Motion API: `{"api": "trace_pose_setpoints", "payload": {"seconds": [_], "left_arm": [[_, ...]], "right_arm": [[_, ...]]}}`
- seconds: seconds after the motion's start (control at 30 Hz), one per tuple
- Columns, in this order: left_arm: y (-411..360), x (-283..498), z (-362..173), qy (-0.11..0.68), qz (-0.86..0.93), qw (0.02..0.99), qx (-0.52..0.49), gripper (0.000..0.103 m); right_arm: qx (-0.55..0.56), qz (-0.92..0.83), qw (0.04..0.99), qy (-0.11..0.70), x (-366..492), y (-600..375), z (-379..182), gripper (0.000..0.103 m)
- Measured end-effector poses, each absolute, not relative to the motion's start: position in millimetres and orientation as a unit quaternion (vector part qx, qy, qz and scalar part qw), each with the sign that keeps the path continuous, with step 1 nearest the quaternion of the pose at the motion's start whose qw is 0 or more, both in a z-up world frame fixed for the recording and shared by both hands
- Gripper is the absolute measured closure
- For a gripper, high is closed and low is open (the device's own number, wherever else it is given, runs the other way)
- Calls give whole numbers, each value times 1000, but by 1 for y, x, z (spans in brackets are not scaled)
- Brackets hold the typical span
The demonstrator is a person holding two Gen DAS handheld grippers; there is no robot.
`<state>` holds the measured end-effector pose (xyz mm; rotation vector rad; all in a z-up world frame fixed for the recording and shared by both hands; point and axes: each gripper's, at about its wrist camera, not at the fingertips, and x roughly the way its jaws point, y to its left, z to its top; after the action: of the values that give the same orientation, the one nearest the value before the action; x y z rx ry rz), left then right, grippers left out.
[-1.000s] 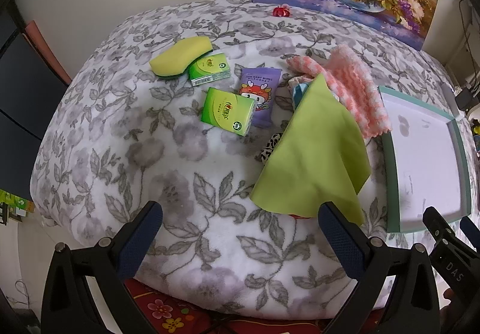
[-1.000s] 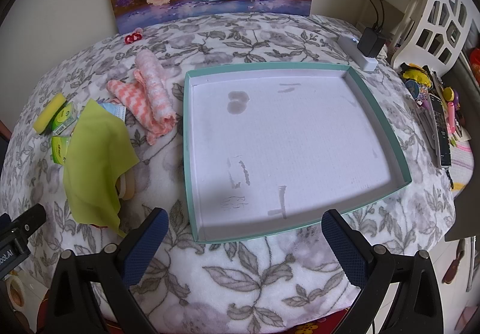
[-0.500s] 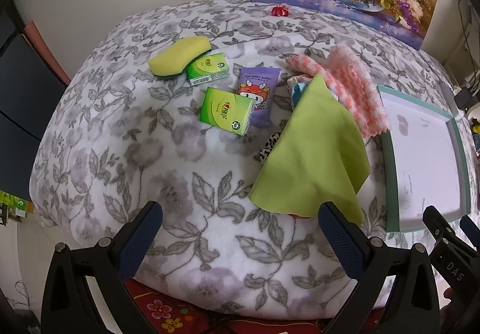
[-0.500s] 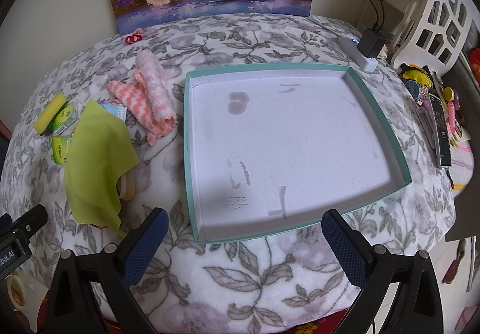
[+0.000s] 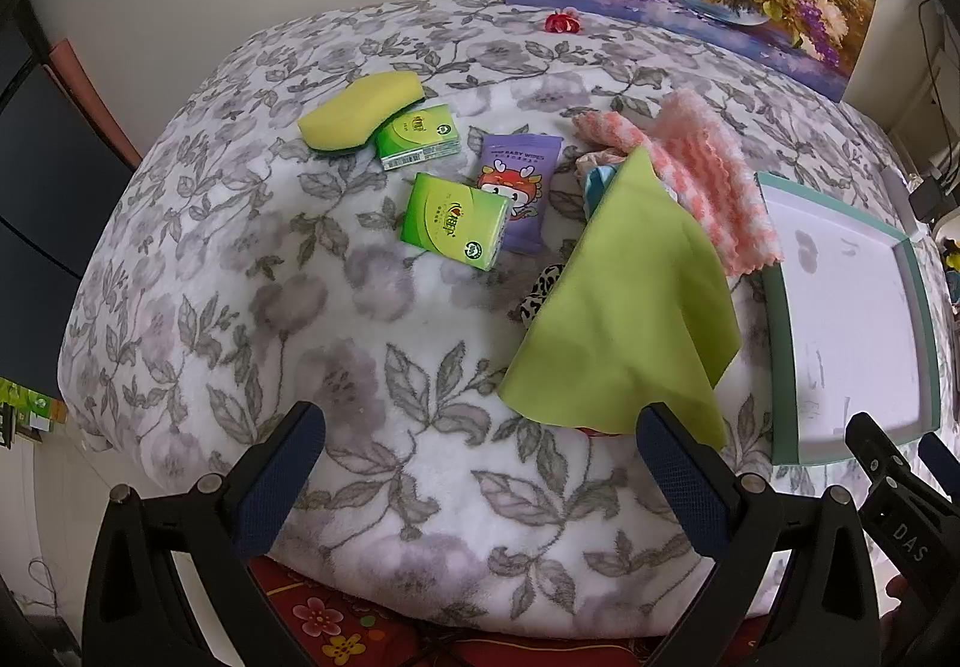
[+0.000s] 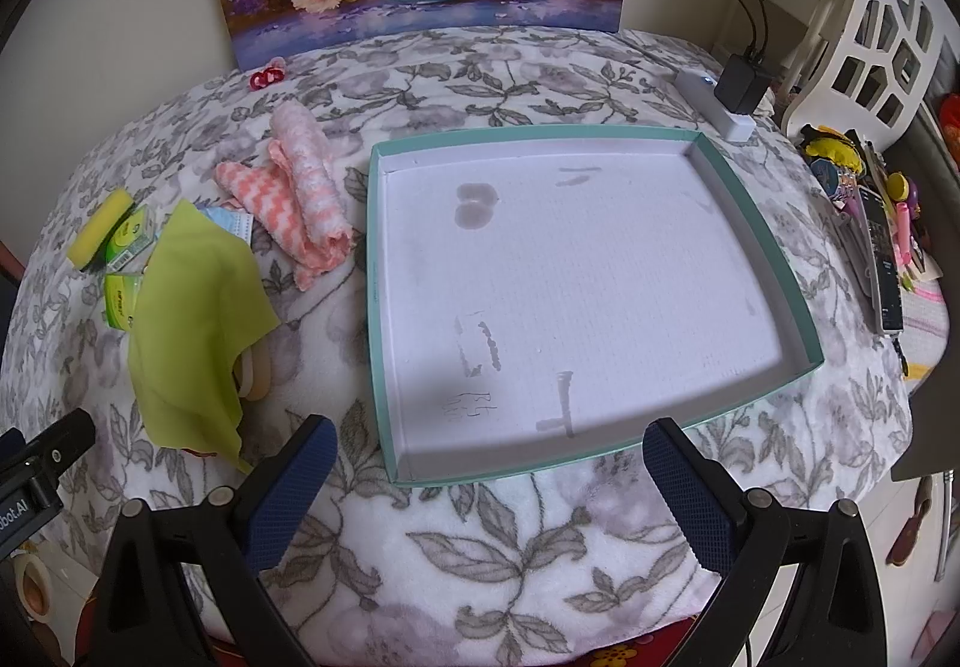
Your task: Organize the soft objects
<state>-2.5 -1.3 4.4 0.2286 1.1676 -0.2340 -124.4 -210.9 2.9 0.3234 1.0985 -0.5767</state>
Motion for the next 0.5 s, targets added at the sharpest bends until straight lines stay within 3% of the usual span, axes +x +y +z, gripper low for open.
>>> {"api": "trace_pose_setpoints", "payload": {"seconds": [0.5], "left_arm": [[-2,-2,5,550,-105,822,108,0]], "right_arm": [[153,-268,801,513,-125,-212,3,0]]}}
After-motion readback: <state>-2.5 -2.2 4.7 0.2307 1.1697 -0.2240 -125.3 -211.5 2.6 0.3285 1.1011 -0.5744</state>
